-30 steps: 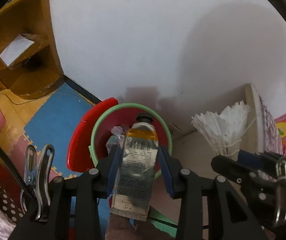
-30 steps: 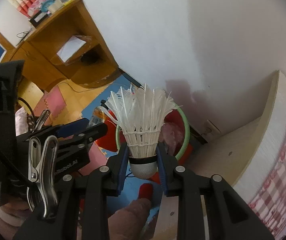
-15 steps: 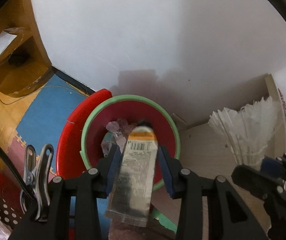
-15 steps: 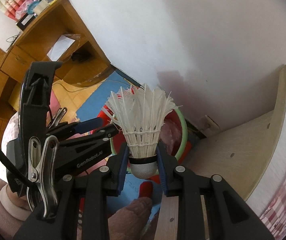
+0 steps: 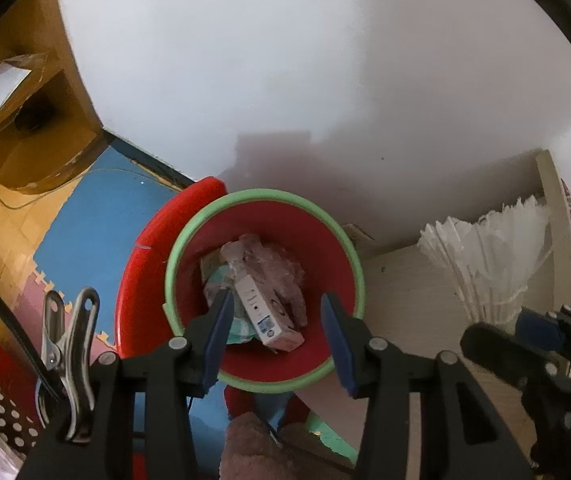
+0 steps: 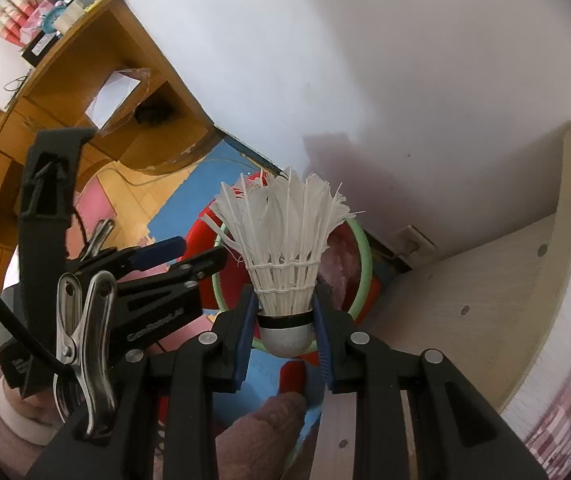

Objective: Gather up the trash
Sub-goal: 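Open both grippers to drop the lotion tube and shuttlecock into the bucket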

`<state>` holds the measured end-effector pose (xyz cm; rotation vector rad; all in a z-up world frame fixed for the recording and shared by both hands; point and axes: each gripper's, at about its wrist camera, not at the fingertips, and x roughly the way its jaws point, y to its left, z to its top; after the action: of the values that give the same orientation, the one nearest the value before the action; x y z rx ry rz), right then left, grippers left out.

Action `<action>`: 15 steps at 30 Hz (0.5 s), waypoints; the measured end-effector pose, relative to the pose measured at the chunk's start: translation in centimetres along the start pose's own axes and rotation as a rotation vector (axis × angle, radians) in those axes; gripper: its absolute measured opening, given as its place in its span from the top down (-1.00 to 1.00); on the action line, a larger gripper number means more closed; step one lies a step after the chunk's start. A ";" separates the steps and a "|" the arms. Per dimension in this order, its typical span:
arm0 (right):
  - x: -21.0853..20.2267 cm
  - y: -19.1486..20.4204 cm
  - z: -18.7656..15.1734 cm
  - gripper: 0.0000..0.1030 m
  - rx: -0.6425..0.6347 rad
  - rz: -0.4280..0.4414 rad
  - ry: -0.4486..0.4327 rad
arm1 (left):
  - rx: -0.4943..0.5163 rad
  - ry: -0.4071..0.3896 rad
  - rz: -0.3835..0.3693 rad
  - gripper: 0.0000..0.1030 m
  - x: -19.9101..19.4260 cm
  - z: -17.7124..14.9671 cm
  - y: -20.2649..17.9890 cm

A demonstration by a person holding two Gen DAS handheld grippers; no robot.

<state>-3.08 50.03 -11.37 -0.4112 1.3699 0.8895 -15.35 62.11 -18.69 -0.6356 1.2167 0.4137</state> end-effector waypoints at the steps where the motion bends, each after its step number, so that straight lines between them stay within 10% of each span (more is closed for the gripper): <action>1: 0.1 0.0 0.1 0.45 -0.002 0.000 0.003 | -0.002 0.002 0.003 0.07 -0.1 0.0 0.1; 15: 1.8 -0.1 1.0 0.42 0.020 -0.022 0.018 | -0.044 0.007 0.042 0.07 -1.5 -1.2 2.3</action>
<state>-2.48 51.22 -12.90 -0.4189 1.3871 0.8550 -18.09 63.16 -18.00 -0.6505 1.2316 0.4744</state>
